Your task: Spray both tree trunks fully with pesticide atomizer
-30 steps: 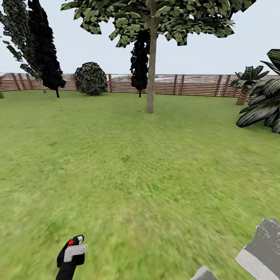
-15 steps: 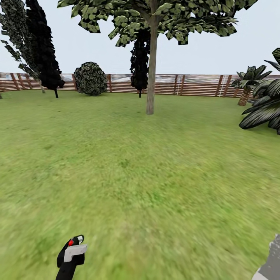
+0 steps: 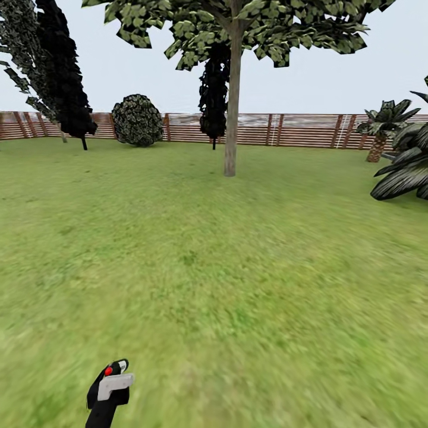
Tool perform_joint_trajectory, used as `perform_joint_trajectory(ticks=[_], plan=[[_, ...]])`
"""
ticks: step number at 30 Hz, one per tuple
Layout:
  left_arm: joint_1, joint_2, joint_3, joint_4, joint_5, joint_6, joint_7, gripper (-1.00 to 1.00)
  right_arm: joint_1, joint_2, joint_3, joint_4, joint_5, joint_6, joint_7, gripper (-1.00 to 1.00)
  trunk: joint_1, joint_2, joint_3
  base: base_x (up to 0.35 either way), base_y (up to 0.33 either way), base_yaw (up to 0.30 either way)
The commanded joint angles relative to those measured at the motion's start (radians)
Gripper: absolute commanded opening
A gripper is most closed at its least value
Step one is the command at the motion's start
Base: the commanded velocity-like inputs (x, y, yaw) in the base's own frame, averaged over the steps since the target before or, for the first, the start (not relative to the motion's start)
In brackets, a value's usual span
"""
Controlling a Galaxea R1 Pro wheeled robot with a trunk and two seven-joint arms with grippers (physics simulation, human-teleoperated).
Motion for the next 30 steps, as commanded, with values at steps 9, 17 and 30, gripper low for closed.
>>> perform_joint_trajectory(ticks=[9, 17, 30], plan=[[0.0, 0.0, 0.0, 0.0, 0.0, 0.001, 0.0, -1.0, 0.0, 0.0, 0.0, 0.0, 0.0, 0.0, 0.0, 1.0, 0.0, 0.0, 0.0, 0.34, 0.0, 0.0], [0.0, 0.0, 0.0, 0.0, -0.001, 0.001, 0.0, -1.0, 0.0, 0.0, 0.0, 0.0, 0.0, 0.0, 0.0, 1.0, 0.0, 0.0, 0.0, 0.34, 0.0, 0.0], [0.0, 0.0, 0.0, 0.0, -0.001, 0.001, 0.0, -1.0, 0.0, 0.0, 0.0, 0.0, 0.0, 0.0, 0.0, 1.0, 0.0, 0.0, 0.0, 0.34, 0.0, 0.0]])
